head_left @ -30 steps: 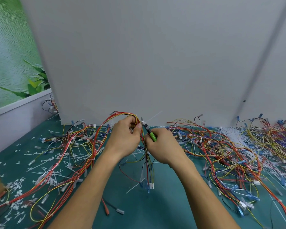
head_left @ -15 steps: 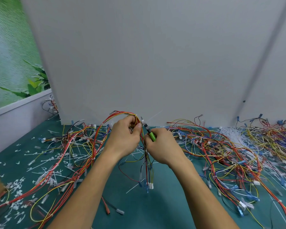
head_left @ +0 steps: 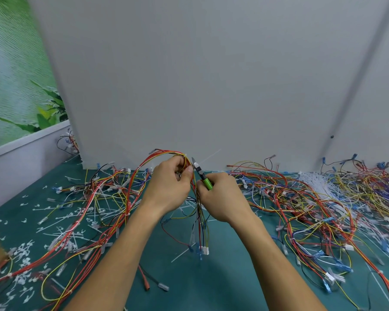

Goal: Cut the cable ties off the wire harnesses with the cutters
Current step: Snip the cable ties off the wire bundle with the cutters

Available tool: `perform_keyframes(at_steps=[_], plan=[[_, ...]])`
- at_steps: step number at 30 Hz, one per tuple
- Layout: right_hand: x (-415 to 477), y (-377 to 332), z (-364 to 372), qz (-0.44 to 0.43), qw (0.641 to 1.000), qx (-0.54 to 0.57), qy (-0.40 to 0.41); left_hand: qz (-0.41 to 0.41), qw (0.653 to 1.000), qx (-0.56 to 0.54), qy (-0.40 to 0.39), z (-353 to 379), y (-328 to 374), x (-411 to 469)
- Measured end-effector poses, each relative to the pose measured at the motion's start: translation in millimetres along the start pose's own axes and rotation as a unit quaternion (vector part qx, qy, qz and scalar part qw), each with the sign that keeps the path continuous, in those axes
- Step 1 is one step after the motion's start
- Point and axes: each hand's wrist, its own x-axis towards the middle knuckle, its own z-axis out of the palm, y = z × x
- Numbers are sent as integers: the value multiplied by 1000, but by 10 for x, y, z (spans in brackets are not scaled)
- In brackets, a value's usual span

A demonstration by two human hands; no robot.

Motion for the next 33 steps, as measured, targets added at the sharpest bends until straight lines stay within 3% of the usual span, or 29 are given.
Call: perform_keyframes(at_steps=[33], plan=[[-9,-22,44,-3,999,9,32,3,1000,6,7,-26,39,-11]])
